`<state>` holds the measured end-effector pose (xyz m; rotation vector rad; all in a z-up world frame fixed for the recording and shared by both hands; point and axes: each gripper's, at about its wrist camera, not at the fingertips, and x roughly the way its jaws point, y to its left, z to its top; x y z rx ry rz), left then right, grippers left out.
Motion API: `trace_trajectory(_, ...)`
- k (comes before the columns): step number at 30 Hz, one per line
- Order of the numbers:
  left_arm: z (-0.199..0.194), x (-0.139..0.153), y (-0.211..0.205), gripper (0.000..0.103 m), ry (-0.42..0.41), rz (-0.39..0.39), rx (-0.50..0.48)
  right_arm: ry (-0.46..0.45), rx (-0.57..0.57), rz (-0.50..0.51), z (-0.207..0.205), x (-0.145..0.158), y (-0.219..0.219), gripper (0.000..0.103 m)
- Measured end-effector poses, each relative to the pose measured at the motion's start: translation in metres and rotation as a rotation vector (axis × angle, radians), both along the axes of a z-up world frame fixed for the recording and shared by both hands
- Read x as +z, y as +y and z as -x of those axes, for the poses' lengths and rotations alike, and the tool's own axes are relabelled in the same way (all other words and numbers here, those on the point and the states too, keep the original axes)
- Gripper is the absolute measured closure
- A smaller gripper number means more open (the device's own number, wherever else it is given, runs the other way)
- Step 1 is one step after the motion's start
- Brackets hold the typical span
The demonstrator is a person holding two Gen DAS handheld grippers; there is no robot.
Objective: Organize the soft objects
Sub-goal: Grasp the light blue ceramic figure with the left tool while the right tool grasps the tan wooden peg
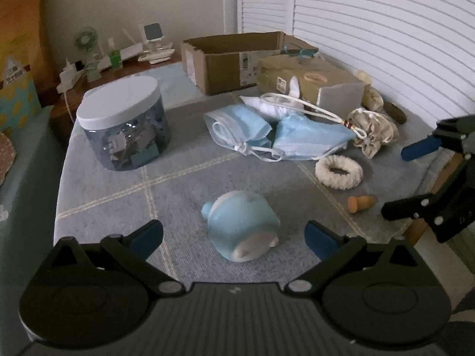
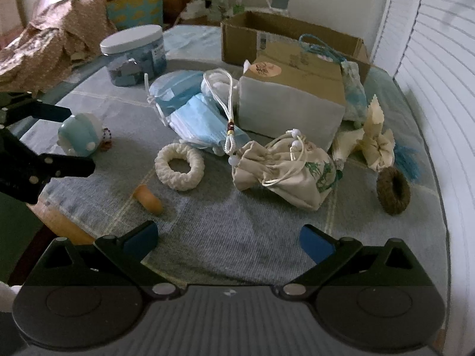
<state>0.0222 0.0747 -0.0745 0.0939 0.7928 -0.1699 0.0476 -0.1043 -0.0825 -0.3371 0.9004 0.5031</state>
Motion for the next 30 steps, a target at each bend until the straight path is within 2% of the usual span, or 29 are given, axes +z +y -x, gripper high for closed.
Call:
trace_trajectory(2, 0.001, -0.001, 0.002, 0.003, 0.003, 0.013, -0.009, 0.014, -0.005, 0.016, 0.000, 0.002, 0.006, 0.000)
trace_trajectory(7, 0.006, 0.003, 0.007, 0.003, -0.014, 0.041, -0.016, -0.044, 0.063, 0.006, 0.014, 0.014, 0.029, 0.001)
trace_trajectory(10, 0.009, 0.006, 0.012, 0.003, -0.030, 0.050, -0.014, -0.072, 0.082, 0.014, 0.013, 0.016, 0.045, 0.007)
trace_trajectory(12, 0.011, 0.008, 0.015, 0.003, -0.036, 0.057, -0.009, -0.076, 0.074, 0.026, 0.010, 0.016, 0.053, 0.015)
trace_trajectory(14, 0.013, 0.008, 0.018, 0.003, -0.038, 0.067, -0.005, -0.079, 0.063, 0.031, 0.008, 0.015, 0.058, 0.017)
trace_trajectory(17, 0.014, 0.006, 0.021, 0.003, -0.034, 0.076, 0.003, -0.083, 0.043, 0.051, 0.005, 0.011, 0.063, 0.025)
trace_trajectory(25, 0.012, 0.005, 0.021, 0.003, -0.041, 0.068, -0.016, -0.084, 0.021, 0.106, 0.016, 0.008, 0.049, 0.030)
trace_trajectory(27, 0.010, 0.005, 0.021, 0.004, -0.042, 0.059, -0.028, -0.083, 0.024, 0.100, 0.019, 0.009, 0.047, 0.038)
trace_trajectory(30, 0.008, 0.004, 0.018, 0.014, -0.041, 0.043, -0.054, -0.076, 0.047, 0.089, 0.023, 0.009, 0.049, 0.049)
